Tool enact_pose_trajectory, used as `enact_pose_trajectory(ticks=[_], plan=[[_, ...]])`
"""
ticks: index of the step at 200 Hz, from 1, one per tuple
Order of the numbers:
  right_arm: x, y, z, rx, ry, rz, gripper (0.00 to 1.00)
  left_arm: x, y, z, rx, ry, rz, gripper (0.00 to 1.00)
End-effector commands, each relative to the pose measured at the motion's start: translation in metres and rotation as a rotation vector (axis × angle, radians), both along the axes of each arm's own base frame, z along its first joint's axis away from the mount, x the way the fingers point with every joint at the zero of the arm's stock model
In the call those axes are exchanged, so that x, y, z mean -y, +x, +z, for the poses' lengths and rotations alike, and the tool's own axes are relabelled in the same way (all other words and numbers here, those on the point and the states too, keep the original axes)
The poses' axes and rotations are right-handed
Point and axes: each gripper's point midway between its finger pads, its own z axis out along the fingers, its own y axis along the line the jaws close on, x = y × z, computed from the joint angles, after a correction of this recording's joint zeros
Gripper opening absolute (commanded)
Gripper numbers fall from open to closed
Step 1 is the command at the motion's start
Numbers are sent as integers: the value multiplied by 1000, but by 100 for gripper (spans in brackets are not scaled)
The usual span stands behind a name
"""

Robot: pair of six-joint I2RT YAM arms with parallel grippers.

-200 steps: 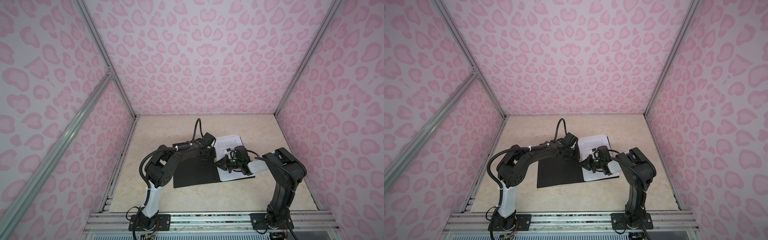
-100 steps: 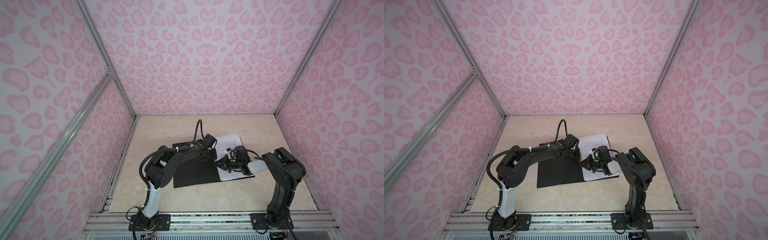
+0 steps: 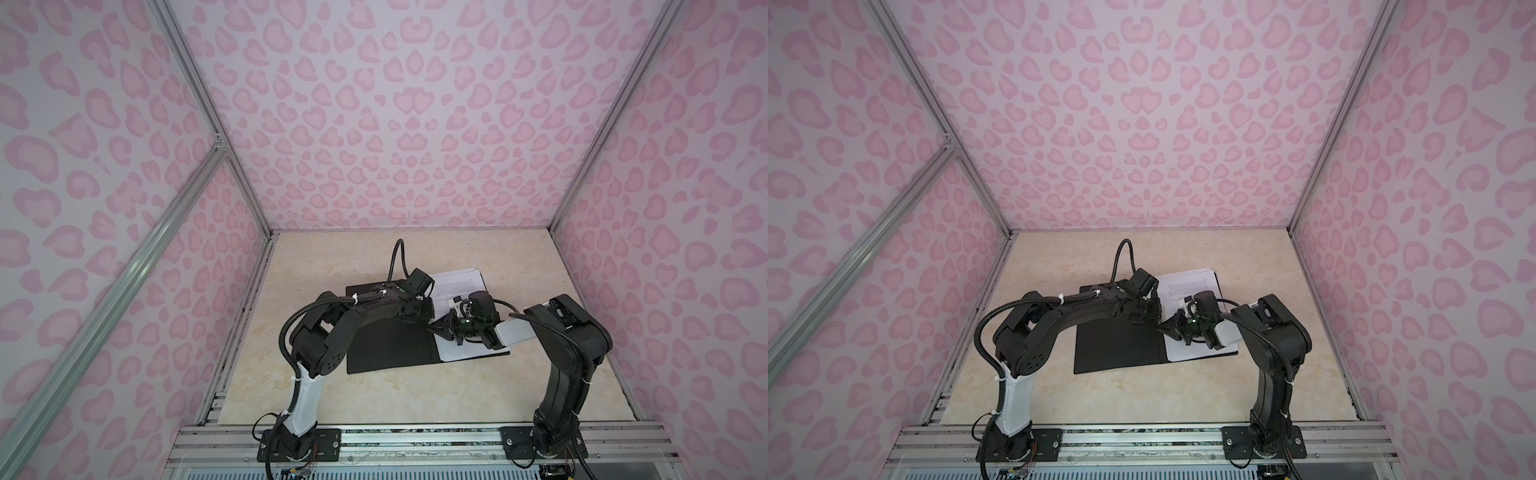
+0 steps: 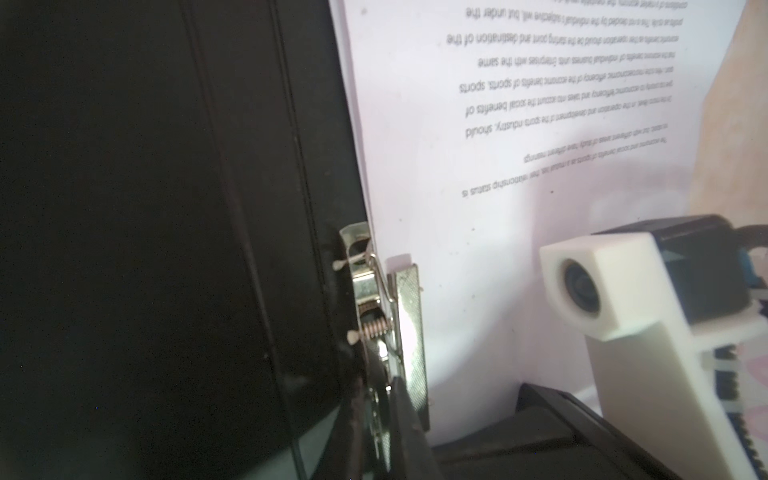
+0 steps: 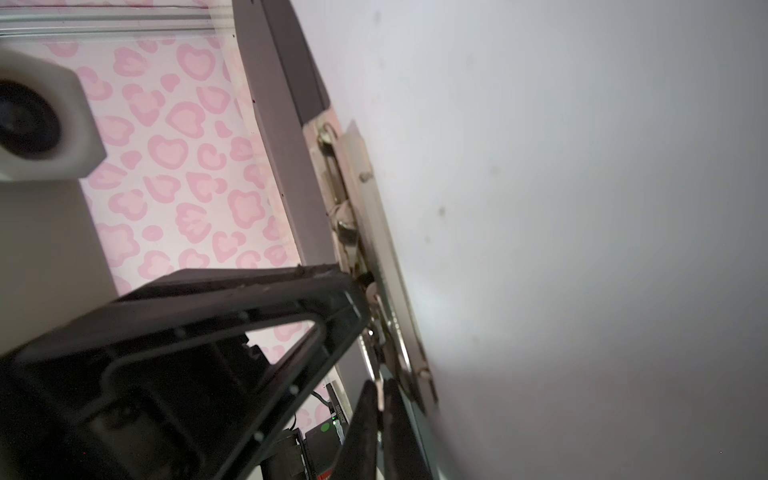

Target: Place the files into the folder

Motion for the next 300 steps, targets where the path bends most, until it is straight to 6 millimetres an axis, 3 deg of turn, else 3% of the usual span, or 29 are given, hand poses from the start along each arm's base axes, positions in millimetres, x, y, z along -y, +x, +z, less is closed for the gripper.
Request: enact_pose_trajectory(ticks=[1, 191, 300], plan=[[34, -32, -52, -243, -221, -87, 13, -36, -29, -35, -110, 181, -7, 3], [3, 4, 8, -55, -57, -10, 14, -45, -38, -50, -142, 209, -9, 3], [2, 14, 4, -49, -59, -26, 7, -45, -38, -50, -144, 204, -8, 3]])
